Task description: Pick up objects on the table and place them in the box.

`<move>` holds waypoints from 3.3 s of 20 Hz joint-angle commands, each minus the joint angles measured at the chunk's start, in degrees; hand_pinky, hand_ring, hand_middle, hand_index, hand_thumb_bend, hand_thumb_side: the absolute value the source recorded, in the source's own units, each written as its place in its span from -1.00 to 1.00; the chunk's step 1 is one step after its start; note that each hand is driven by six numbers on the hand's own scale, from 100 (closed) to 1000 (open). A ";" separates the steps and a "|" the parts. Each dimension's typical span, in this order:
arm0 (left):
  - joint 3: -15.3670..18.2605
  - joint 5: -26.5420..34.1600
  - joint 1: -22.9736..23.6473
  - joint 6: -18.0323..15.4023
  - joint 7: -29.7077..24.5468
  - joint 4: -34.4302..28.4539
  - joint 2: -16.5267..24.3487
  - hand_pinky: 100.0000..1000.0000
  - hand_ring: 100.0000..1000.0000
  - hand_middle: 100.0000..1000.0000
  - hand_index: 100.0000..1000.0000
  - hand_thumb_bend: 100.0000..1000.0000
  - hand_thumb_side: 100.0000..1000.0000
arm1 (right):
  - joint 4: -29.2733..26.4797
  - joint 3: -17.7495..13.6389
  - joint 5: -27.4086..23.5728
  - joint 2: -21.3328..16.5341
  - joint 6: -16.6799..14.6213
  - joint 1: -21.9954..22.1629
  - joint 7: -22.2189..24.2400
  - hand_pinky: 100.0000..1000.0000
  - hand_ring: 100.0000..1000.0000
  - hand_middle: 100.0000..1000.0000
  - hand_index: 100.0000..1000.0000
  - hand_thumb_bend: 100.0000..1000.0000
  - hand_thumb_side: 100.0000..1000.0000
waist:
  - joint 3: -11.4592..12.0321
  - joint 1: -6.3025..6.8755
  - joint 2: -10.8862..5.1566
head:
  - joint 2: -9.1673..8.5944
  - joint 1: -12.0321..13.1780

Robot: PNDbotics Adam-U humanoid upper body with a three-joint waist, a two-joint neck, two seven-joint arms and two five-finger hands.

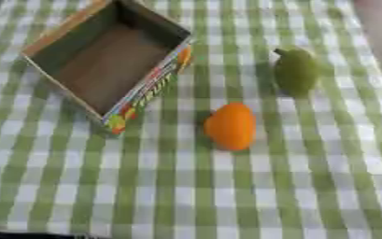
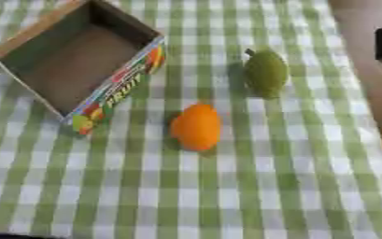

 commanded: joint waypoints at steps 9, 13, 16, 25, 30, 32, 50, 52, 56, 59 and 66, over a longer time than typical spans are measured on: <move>0.70 -0.05 -0.05 0.05 0.04 -0.84 1.30 0.45 0.39 0.38 0.69 -0.70 -0.26 | -0.89 1.55 0.82 -4.10 4.55 -2.02 3.53 0.69 -1.00 0.56 0.85 -1.00 -0.73 | 0.24 -0.08 -1.06 | -0.64 -0.57; 0.51 0.00 -0.13 0.02 -0.26 -0.84 1.35 0.45 0.39 0.39 0.69 -0.70 -0.26 | -0.89 4.53 1.29 -6.56 8.35 -4.08 9.67 0.70 -1.00 0.65 0.87 -1.00 -0.78 | 0.57 -0.08 -1.19 | -0.79 -0.95; 0.33 0.03 -0.20 0.07 -0.49 -0.84 1.48 0.45 0.39 0.38 0.69 -0.70 -0.26 | -0.89 6.70 2.00 -8.32 9.37 -5.15 13.91 0.72 -1.00 0.76 0.89 -1.00 -0.77 | 0.77 -0.14 -1.25 | -0.83 -1.20; -0.14 0.35 -0.46 0.04 -1.11 -0.84 1.67 0.45 0.39 0.39 0.69 -0.70 -0.26 | -0.89 11.82 4.26 -10.13 2.60 -7.90 22.11 0.72 -1.00 0.80 0.89 -1.00 -0.74 | 1.16 -0.20 -1.37 | -0.93 -1.74; -0.40 0.60 -0.64 0.01 -1.44 -0.84 1.67 0.45 0.39 0.39 0.69 -0.70 -0.26 | -0.89 14.12 3.81 -10.35 -0.92 -9.26 22.49 0.72 -1.00 0.78 0.89 -1.00 -0.66 | 1.39 -0.21 -1.45 | -0.95 -2.08; -0.54 0.73 -0.70 0.02 -1.59 -0.84 1.67 0.45 0.39 0.39 0.69 -0.70 -0.26 | -0.89 15.17 3.34 -10.24 -1.73 -10.11 22.60 0.72 -1.00 0.76 0.89 -1.00 -0.63 | 1.55 -0.22 -1.49 | -0.91 -2.20; -1.48 1.93 -0.76 0.13 -3.02 -0.84 1.77 0.45 0.38 0.39 0.68 -0.71 -0.25 | -0.89 30.60 0.24 -0.70 8.56 -27.70 37.22 0.77 -1.00 0.37 0.96 -1.00 0.07 | 2.77 -0.69 -2.36 | -0.14 -3.38; -1.55 2.02 -0.76 0.13 -3.12 -0.84 1.76 0.45 0.38 0.39 0.68 -0.71 -0.24 | -0.89 32.05 -0.47 1.09 10.99 -29.48 39.92 0.79 -1.00 0.35 0.96 -1.00 0.13 | 2.81 -0.73 -2.46 | -0.12 -3.43; -1.65 2.19 -0.68 0.16 -3.32 -0.84 1.72 0.45 0.38 0.38 0.68 -0.71 -0.24 | -0.89 34.36 -3.45 4.44 17.52 -32.67 44.99 0.83 -1.00 0.31 0.94 -1.00 -0.14 | 2.81 -0.77 -2.58 | 0.02 -3.45; -1.67 2.30 -0.56 0.23 -3.42 -0.84 1.65 0.44 0.38 0.38 0.68 -0.72 -0.24 | -0.89 35.26 -4.99 6.53 23.12 -34.65 47.04 0.86 -1.00 0.30 0.91 -1.00 -0.39 | 2.76 -0.81 -2.64 | 0.18 -3.45; -1.78 2.57 -0.62 0.20 -3.63 -0.84 1.53 0.44 0.38 0.37 0.67 -0.72 -0.23 | -0.89 37.00 -3.15 9.93 29.58 -36.62 50.82 0.90 -1.00 0.38 0.93 -1.00 -0.29 | 2.76 -0.78 -2.69 | 0.29 -3.53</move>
